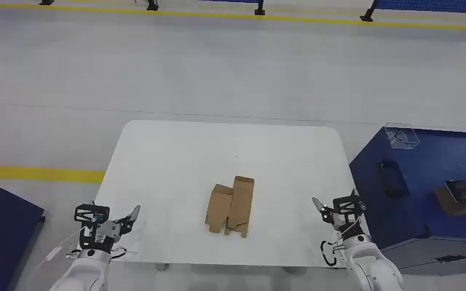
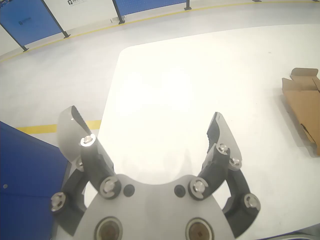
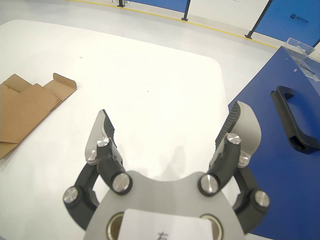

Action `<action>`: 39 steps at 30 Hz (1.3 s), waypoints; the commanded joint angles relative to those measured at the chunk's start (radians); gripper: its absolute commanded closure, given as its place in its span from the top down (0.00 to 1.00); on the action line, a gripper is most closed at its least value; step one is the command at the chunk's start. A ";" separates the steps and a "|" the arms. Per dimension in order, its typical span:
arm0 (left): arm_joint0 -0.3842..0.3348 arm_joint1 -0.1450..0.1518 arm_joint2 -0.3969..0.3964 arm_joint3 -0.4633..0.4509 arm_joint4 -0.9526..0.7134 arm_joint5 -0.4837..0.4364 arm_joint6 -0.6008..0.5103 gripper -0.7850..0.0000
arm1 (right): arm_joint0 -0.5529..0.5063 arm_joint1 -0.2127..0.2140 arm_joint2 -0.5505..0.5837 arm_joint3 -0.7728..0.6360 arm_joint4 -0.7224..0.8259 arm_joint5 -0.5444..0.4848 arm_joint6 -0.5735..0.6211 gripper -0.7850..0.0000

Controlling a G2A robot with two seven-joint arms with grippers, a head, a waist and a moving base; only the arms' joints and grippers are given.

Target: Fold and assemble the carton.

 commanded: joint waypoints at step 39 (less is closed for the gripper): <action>-0.950 -0.102 0.597 0.508 -1.011 -0.120 -1.088 1.00 | 0.000 0.000 0.000 0.000 0.000 0.000 0.000 1.00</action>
